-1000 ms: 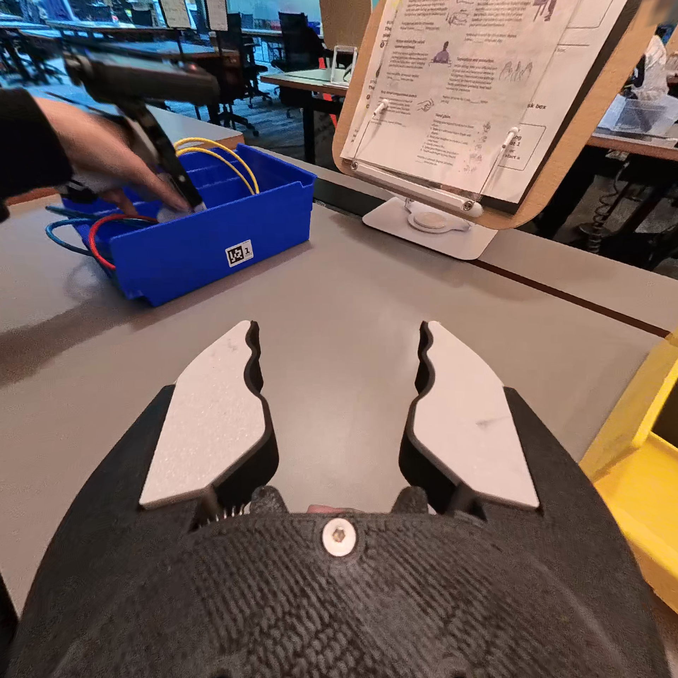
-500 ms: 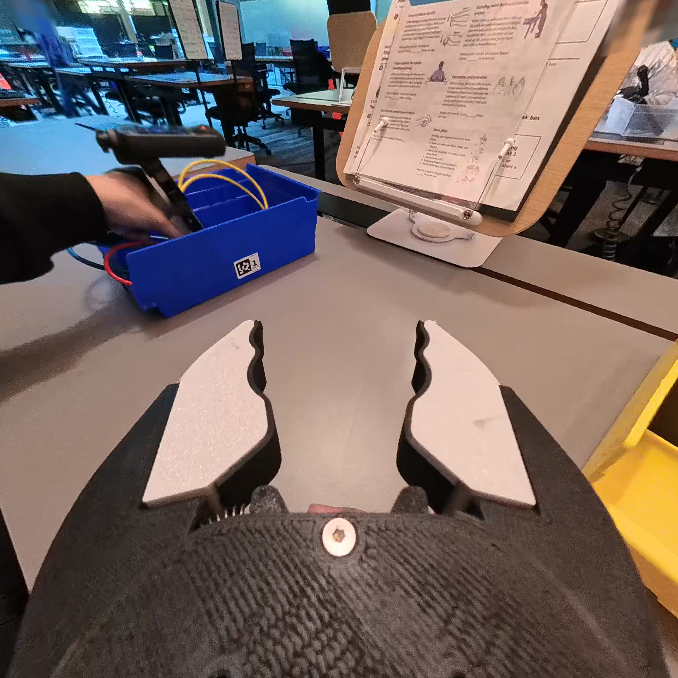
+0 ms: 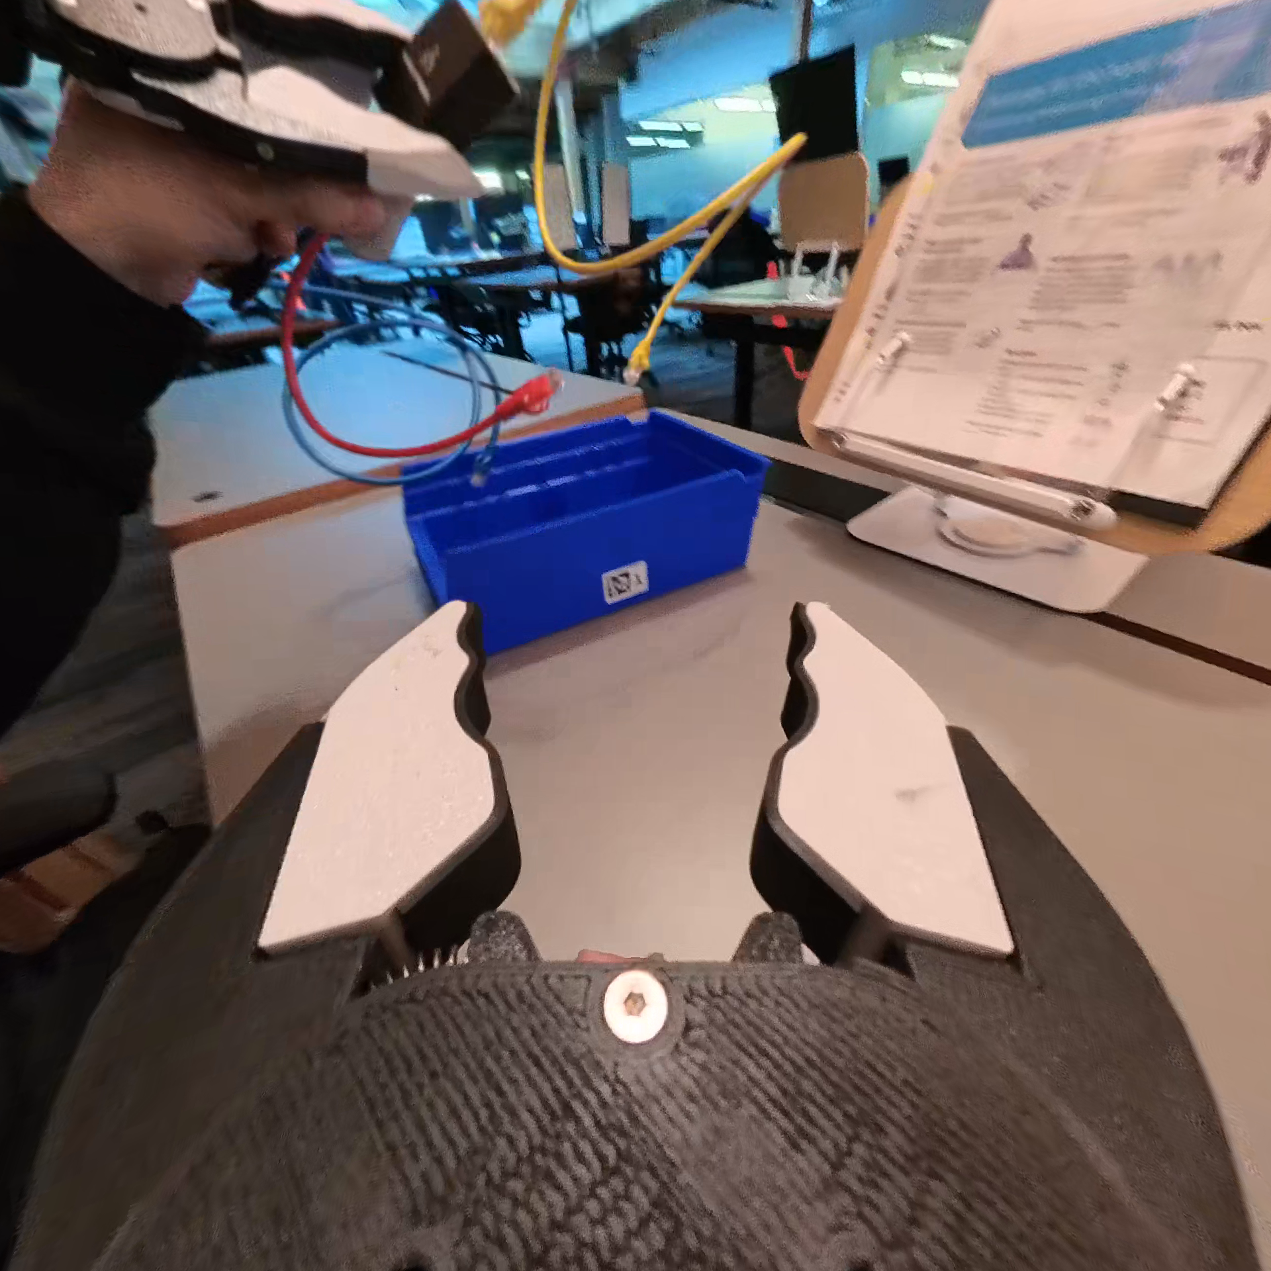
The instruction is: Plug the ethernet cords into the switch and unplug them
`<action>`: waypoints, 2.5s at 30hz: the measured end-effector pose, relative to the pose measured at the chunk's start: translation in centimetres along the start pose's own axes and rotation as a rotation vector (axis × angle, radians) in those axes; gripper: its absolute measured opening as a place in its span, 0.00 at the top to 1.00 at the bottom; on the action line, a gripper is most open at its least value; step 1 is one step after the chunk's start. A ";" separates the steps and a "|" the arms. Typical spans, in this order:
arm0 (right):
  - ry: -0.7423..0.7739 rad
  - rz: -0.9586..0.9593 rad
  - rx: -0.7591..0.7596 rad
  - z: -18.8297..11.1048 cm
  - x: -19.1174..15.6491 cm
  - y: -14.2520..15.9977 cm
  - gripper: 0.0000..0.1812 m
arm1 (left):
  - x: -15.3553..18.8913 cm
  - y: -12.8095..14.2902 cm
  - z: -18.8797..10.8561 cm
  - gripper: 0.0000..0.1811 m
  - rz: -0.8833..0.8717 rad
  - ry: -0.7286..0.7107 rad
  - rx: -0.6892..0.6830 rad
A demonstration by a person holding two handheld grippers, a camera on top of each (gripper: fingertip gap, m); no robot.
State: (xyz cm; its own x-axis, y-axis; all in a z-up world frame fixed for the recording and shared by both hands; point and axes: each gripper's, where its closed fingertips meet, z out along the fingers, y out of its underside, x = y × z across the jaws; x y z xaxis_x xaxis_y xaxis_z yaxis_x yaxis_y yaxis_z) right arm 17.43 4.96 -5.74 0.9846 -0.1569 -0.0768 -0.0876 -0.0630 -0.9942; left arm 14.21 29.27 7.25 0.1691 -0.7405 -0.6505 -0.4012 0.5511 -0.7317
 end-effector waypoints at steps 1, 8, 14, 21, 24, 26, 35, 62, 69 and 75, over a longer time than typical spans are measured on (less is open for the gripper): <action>-0.024 0.005 0.022 -0.1 -0.8 -0.6 0.53 | -0.1 -2.1 -1.5 0.64 0.005 0.002 0.065; -0.179 0.085 0.215 -3.4 -7.1 -6.3 0.65 | 7.1 -10.1 -8.0 0.64 0.035 0.283 0.347; -0.051 0.154 0.190 -5.6 -7.5 -5.4 0.63 | 18.2 -6.9 -9.6 0.64 -0.009 0.489 0.452; -0.126 0.396 0.062 -3.6 -6.5 0.7 0.66 | 26.4 -0.9 -9.1 0.64 0.069 0.556 0.431; -0.160 0.456 0.037 -1.9 -6.3 2.8 0.67 | 27.5 0.1 -9.3 0.64 0.137 0.546 0.464; -0.287 0.555 0.035 -0.8 -7.3 3.6 0.71 | 28.2 0.7 -9.2 0.64 0.175 0.562 0.466; -0.430 0.947 0.179 1.5 -6.5 4.6 0.86 | 26.6 2.8 -7.8 0.60 0.090 0.476 0.435; -0.470 1.242 0.249 2.0 -7.8 4.6 0.86 | 26.5 3.7 -8.9 0.67 -0.201 0.700 0.711; -0.444 1.236 0.224 2.4 -7.2 5.9 0.86 | 27.4 4.6 -8.0 0.67 -0.264 0.742 0.672; -0.417 1.108 0.219 1.9 -6.5 5.3 0.75 | 26.1 4.2 -7.8 0.68 -0.366 0.715 0.681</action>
State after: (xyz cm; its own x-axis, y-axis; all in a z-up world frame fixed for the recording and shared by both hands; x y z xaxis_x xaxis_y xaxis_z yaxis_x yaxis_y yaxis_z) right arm 10.86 7.54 -10.65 0.3671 0.3130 -0.8760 -0.9292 0.0795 -0.3610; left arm 9.91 9.30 -11.23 -0.4820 -0.8375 -0.2574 0.1955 0.1836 -0.9634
